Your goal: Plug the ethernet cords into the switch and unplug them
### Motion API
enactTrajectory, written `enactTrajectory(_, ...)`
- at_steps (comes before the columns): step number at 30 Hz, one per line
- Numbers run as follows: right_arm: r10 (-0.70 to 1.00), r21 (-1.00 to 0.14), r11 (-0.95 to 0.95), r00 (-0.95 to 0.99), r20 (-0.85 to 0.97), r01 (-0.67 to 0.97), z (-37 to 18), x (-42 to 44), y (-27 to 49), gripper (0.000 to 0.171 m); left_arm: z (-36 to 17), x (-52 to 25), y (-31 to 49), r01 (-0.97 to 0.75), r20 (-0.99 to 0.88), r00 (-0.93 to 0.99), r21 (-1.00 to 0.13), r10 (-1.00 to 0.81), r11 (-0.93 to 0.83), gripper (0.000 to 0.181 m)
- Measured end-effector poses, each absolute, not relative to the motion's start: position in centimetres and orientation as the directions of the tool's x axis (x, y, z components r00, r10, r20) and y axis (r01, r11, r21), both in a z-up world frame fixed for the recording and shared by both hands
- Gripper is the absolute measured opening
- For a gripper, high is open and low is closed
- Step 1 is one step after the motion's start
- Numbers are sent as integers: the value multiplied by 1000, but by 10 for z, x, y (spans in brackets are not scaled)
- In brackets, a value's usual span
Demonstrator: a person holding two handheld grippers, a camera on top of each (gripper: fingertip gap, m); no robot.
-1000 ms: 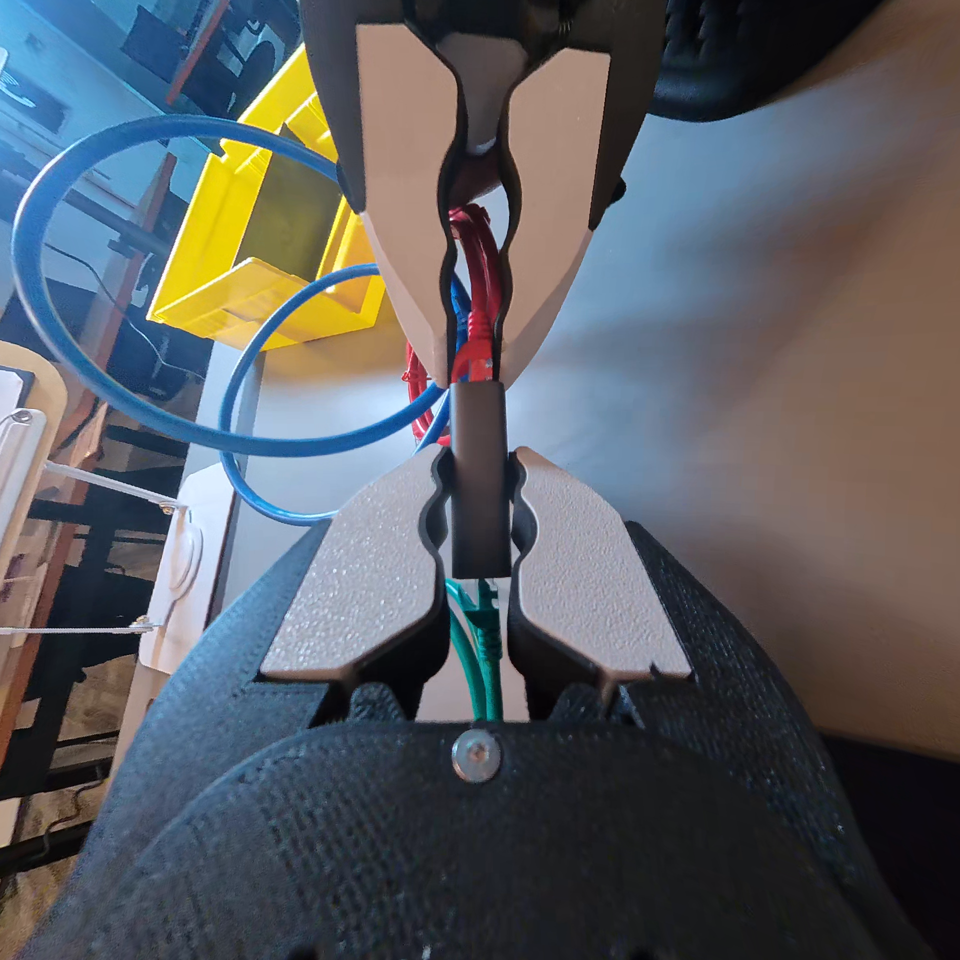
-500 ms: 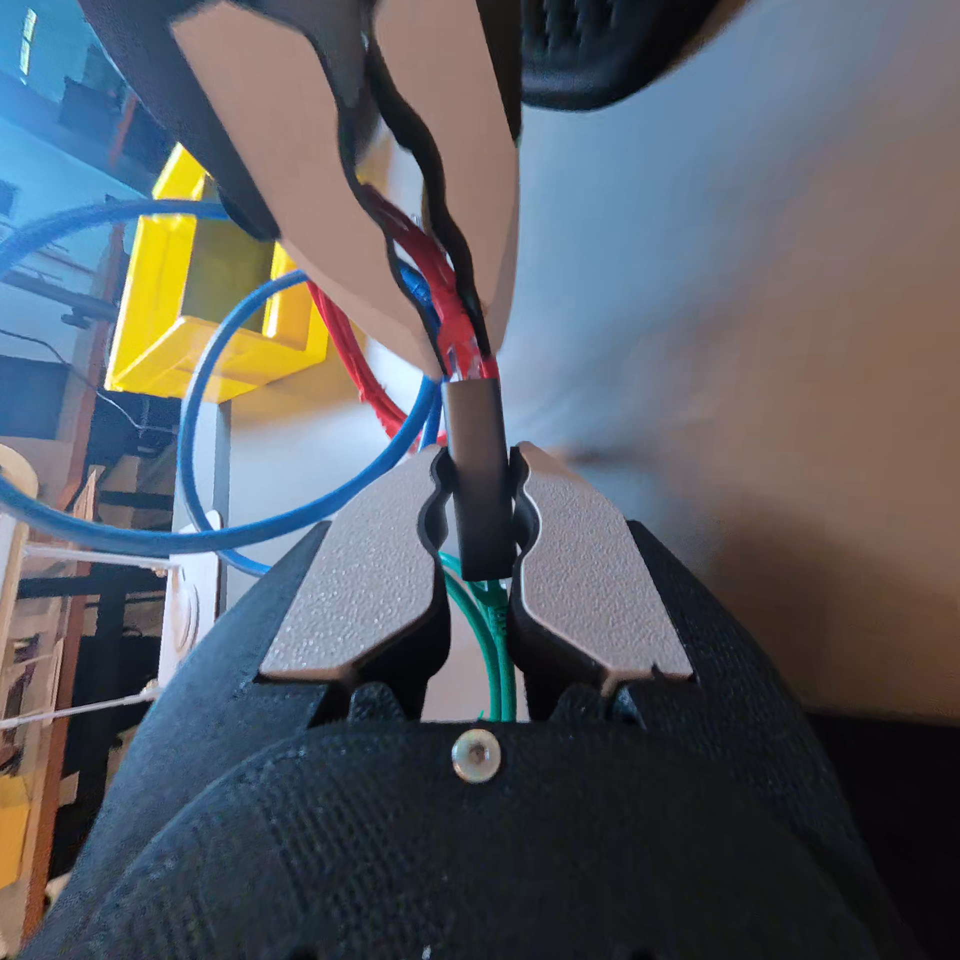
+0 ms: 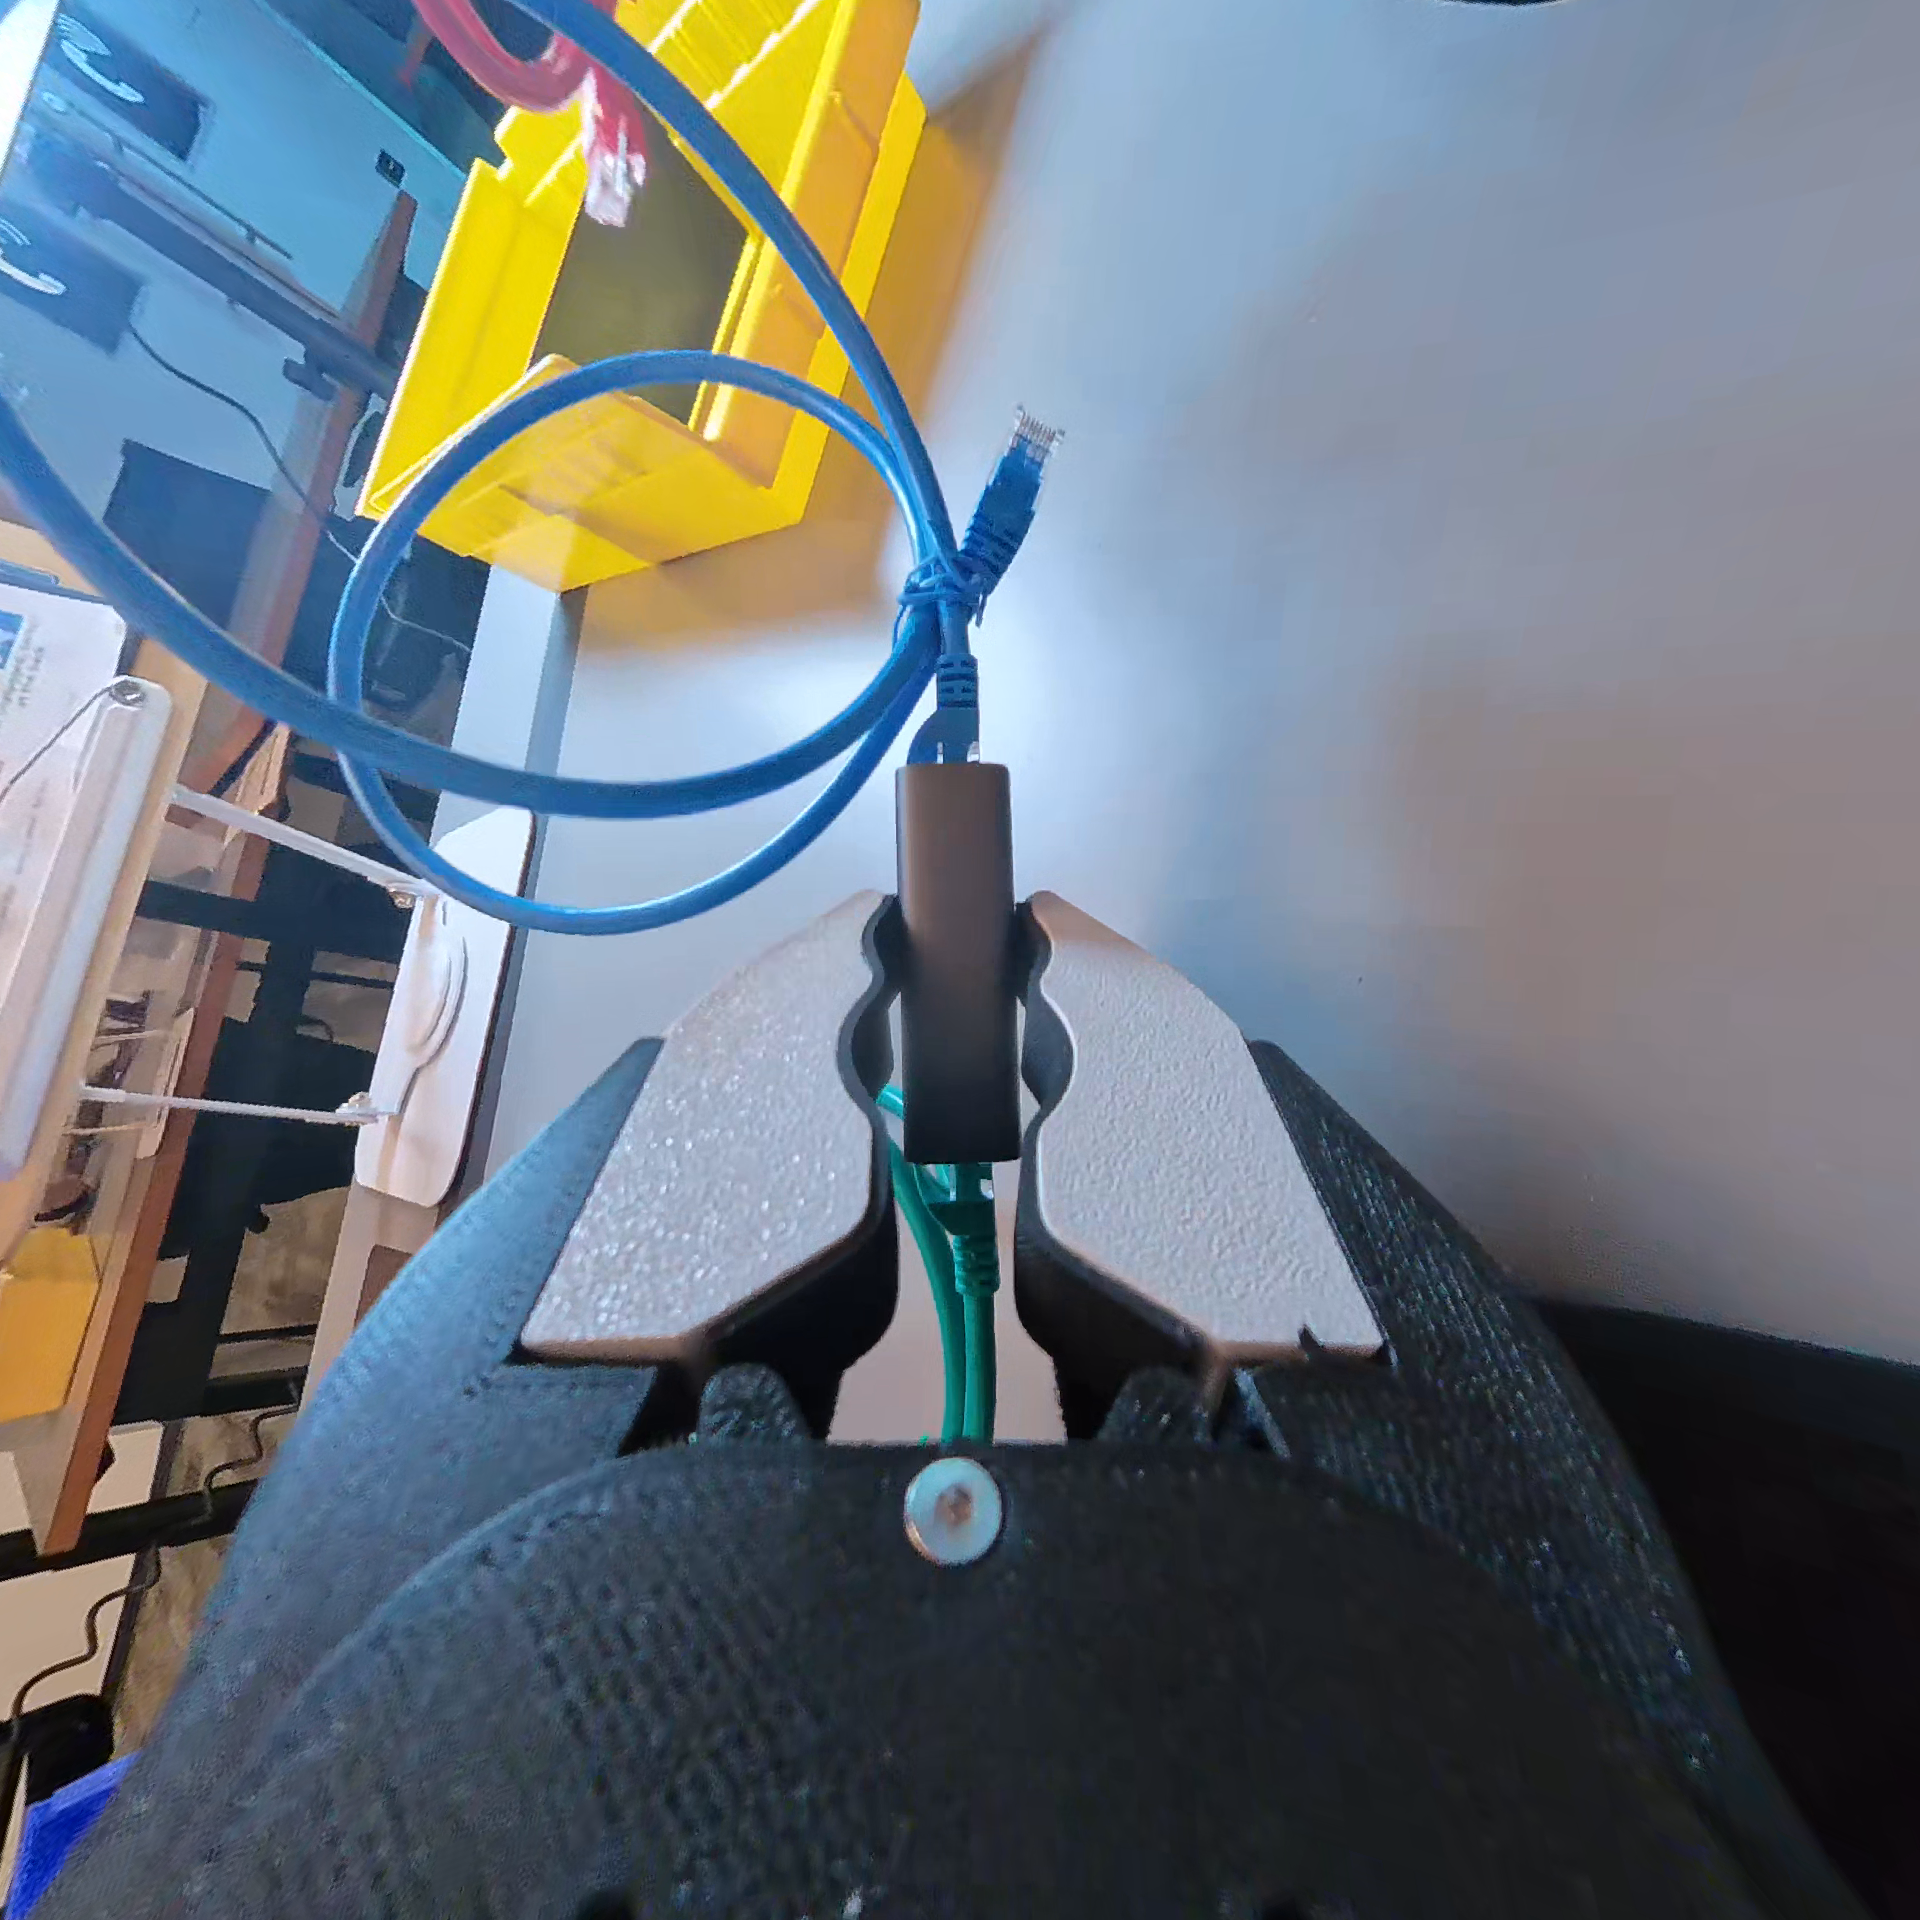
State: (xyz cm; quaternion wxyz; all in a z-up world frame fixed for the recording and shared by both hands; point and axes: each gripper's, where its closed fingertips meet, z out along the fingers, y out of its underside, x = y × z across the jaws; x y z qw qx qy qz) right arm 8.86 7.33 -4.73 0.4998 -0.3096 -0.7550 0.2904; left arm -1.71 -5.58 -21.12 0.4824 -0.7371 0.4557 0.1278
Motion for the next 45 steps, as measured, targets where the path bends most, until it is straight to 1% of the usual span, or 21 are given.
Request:
enactTrajectory(4, 798, -758, 602, -165, 579, 253, -32, 79, 134, 14, -213, -18, -56, -788, -629, 564, -603, -535, -122, 20)
enactTrajectory(6, 789, -737, 599, -76, 610, 313, -49, 69, 172, 14, -213, -17, -55, -791, -636, 562, -601, -529, -119, 20)
enactTrajectory(8, 766, -687, 598, -40, 642, 413, -89, 60, 209, 14, -213, -16, -55, -791, -640, 563, -601, -523, -116, 20)
enactTrajectory(10, 750, -603, 589, -86, 656, 538, -142, 56, 232, 20, -214, -16, -55, -791, -643, 563, -601, -520, -114, 20)
enactTrajectory(12, 785, -517, 535, -167, 596, 669, -192, 61, 236, 26, -216, -16, -55, -791, -642, 564, -601, -520, -116, 20)
enactTrajectory(13, 800, -499, 518, -187, 570, 695, -204, 62, 231, 38, -217, -16, -55, -790, -640, 566, -602, -520, -118, 20)
enactTrajectory(14, 813, -505, 509, -197, 548, 698, -208, 62, 224, 45, -217, -17, -54, -787, -637, 569, -604, -519, -122, 20)
enactTrajectory(16, 845, -589, 492, -190, 500, 641, -194, 58, 201, 51, -217, -17, -54, -780, -629, 578, -612, -520, -126, 20)
enactTrajectory(19, 860, -735, 500, -161, 485, 458, -143, 54, 155, 48, -217, -17, -53, -775, -623, 585, -617, -519, -133, 20)
enactTrajectory(21, 846, -775, 534, -210, 491, 339, -114, 55, 109, 38, -217, -17, -52, -772, -620, 590, -621, -517, -137, 20)
enactTrajectory(23, 789, -751, 605, -323, 522, 264, -106, 56, 53, 32, -217, -16, -51, -770, -620, 596, -622, -510, -143, 20)
enactTrajectory(24, 748, -724, 645, -397, 533, 244, -112, 57, 25, 28, -217, -16, -50, -769, -620, 598, -622, -508, -147, 20)
enactTrajectory(25, 708, -698, 675, -473, 525, 237, -123, 57, -2, 28, -217, -16, -50, -769, -619, 599, -621, -508, -150, 20)
enactTrajectory(27, 639, -629, 736, -564, 523, 250, -157, 49, -37, 28, -217, -14, -50, -768, -617, 600, -623, -509, -151, 20)
enactTrajectory(30, 577, -503, 810, -557, 597, 300, -201, 23, -40, 28, -217, -11, -51, -774, -621, 594, -615, -512, -152, 20)
enactTrajectory(32, 575, -473, 814, -576, 581, 336, -217, 16, -38, 27, -218, -11, -51, -778, -622, 590, -608, -515, -157, 20)
enactTrajectory(34, 552, -416, 834, -561, 616, 363, -224, 11, -29, 25, -220, -11, -51, -779, -619, 587, -607, -522, -157, 21)
enactTrajectory(38, 574, -440, 819, -537, 618, 369, -226, 6, -28, 22, -228, -7, -54, -789, -607, 568, -594, -556, -158, 21)
enactTrajectory(42, 576, -445, 816, -574, 582, 368, -234, 8, -36, 22, -223, 1, -55, -785, -611, 562, -607, -558, -125, 21)
enactTrajectory(45, 578, -469, 814, -559, 595, 342, -231, 6, -36, 15, -222, 2, -56, -788, -616, 553, -605, -561, -113, 21)
